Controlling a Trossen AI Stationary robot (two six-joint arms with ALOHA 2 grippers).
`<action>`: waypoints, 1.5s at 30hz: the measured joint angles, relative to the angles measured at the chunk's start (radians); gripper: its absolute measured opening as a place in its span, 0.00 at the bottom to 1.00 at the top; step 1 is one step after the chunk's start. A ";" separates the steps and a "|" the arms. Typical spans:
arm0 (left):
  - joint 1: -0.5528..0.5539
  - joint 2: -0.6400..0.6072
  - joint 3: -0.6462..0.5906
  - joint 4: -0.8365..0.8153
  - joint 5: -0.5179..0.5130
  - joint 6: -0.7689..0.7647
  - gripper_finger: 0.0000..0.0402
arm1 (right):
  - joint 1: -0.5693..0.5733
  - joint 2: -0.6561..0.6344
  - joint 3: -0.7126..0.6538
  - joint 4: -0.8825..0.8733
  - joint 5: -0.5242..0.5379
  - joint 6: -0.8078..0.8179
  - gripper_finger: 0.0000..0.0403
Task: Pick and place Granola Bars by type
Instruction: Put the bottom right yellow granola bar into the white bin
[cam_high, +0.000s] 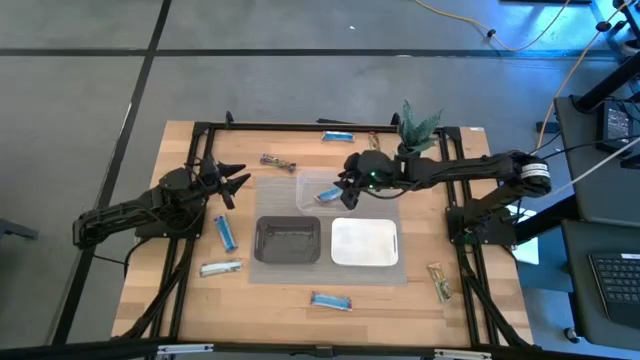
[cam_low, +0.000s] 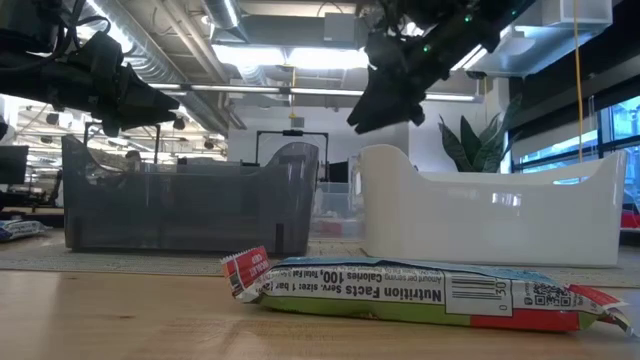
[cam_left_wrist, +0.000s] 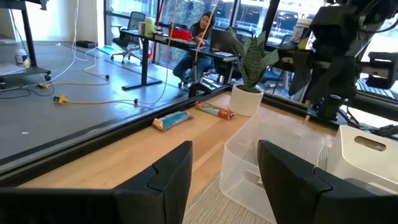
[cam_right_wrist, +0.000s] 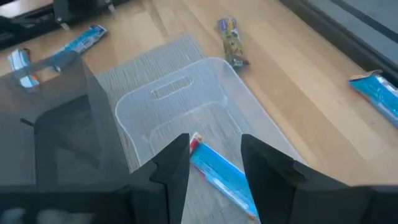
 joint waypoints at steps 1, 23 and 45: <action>0.000 0.000 0.000 0.000 0.000 0.000 0.43 | -0.003 -0.011 0.000 -0.009 0.000 0.012 0.37; 0.000 0.001 0.000 0.002 -0.015 0.000 0.43 | 0.338 -0.319 0.077 -1.122 -0.311 1.031 0.37; -0.001 0.001 0.000 0.002 -0.004 -0.106 0.44 | 0.872 -0.220 0.007 -1.062 -0.211 1.423 0.69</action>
